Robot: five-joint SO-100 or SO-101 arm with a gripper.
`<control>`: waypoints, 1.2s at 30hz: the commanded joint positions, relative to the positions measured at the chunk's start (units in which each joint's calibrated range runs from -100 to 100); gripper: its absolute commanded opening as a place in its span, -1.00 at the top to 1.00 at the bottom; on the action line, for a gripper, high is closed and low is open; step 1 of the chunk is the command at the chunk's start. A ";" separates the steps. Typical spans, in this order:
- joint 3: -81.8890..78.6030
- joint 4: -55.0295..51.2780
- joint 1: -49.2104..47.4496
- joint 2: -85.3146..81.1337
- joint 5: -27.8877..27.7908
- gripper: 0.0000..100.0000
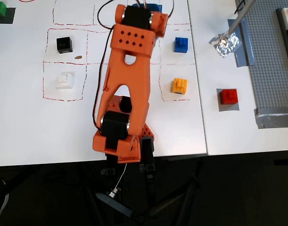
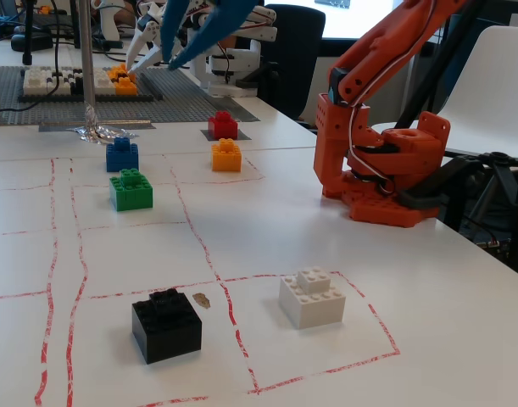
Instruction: Grab the block and put it in the grey marker
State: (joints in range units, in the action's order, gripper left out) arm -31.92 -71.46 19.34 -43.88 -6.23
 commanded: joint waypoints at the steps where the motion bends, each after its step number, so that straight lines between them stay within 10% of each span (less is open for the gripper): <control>1: -6.88 9.26 -4.48 -8.64 4.25 1.00; 21: -58.47 21.83 -18.68 -44.75 8.21 1.00; 36: -67.17 20.77 -19.12 -53.88 7.42 1.00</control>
State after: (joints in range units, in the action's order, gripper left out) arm -98.29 -51.53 0.90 -96.05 1.83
